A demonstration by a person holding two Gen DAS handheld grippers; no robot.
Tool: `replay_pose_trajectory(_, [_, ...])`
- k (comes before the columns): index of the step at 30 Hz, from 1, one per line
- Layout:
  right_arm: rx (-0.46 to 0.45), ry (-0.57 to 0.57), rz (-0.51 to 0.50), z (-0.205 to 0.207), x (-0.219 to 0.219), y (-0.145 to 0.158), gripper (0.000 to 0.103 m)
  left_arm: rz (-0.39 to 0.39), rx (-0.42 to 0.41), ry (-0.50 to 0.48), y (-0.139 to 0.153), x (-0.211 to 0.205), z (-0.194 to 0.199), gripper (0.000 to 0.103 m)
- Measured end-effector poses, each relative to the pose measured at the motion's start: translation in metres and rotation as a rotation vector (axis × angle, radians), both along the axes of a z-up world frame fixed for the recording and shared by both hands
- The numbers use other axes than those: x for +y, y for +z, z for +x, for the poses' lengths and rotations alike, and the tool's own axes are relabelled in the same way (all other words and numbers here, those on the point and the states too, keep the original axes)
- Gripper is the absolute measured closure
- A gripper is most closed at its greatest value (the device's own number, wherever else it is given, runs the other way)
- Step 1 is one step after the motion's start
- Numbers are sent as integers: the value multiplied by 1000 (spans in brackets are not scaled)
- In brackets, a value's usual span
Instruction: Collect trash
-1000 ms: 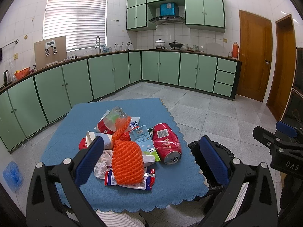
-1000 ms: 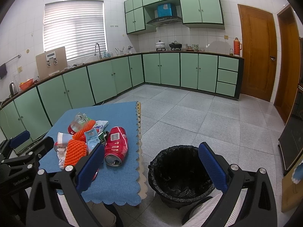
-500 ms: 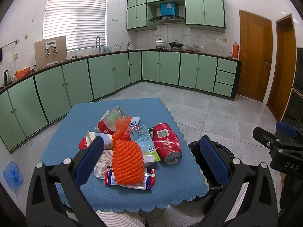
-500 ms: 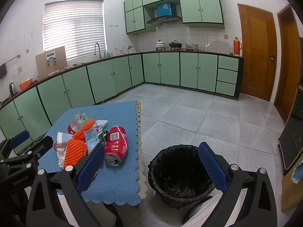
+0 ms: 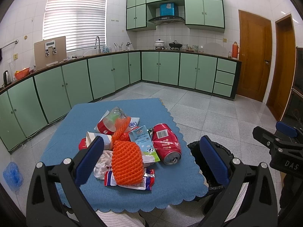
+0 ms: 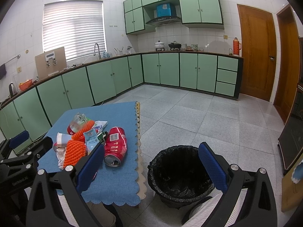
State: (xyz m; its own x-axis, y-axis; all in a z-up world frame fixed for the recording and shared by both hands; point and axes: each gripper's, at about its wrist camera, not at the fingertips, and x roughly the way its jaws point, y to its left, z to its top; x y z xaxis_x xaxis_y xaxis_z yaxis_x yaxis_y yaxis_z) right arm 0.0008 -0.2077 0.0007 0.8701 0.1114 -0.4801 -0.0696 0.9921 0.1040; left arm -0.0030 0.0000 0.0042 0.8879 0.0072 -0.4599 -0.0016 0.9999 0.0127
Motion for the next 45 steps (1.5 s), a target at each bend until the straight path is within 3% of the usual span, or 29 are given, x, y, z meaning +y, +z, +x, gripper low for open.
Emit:
replay_pose_trajectory(38, [-30,23,16,8,3,0,6,-1,11,13,-7,11,9,5])
replay_pose_trajectory(45, [-28,116,5,38,37,-11,6,30,24,126,-19,55,34,5])
